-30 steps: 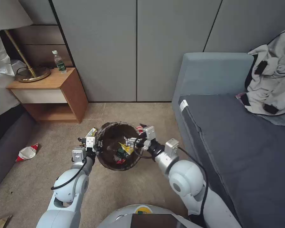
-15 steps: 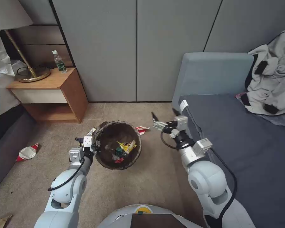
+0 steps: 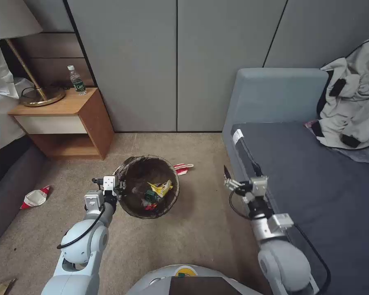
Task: Pick up the trash bin, then pick up the garbage from the floor and place it into the trash bin.
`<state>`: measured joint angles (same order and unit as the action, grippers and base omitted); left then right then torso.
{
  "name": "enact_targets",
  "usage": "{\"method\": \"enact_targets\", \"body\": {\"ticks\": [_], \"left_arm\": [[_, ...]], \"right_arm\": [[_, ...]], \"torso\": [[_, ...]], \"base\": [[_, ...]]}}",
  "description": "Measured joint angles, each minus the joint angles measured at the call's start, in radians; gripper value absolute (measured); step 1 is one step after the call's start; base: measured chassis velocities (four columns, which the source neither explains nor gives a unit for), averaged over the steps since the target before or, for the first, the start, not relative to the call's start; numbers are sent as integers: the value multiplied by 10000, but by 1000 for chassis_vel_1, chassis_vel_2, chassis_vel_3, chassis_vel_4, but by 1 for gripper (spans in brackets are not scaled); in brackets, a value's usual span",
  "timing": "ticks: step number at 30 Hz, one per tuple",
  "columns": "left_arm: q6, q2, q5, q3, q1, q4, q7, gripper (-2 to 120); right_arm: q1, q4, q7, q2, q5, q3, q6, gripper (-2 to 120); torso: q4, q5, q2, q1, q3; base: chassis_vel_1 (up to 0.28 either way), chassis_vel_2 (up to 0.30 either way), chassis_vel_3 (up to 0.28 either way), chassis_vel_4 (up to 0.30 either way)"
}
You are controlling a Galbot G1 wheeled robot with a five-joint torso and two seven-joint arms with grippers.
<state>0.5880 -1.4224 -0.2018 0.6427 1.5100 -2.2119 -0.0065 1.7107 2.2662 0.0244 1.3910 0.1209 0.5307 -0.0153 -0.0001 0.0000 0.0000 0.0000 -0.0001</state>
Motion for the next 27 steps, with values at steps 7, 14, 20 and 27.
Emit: {"method": "enact_targets", "body": {"ticks": [7,14,20,27], "left_arm": [[-29,77,199,109,99,-34,-8,3],[-34,137,200,203,228,-161,1,3],[-10,166,165,282,268,-233,7,3],[0,168,148,347,305,-253,12,3]], "right_arm": [[401,39,89,-1,182,111,-267,100],[276,45,178,-1,196,96,-242,100],[327,22,178,0,195,75,-240,100],[366,19,184,4,195,78,-276,100]], "torso": [[2,0,0,0,0],[3,-1,0,0,0],[1,-1,0,0,0],[0,-1,0,0,0]], "base": [[0,0,0,0],[0,0,0,0],[0,0,0,0],[0,0,0,0]]}}
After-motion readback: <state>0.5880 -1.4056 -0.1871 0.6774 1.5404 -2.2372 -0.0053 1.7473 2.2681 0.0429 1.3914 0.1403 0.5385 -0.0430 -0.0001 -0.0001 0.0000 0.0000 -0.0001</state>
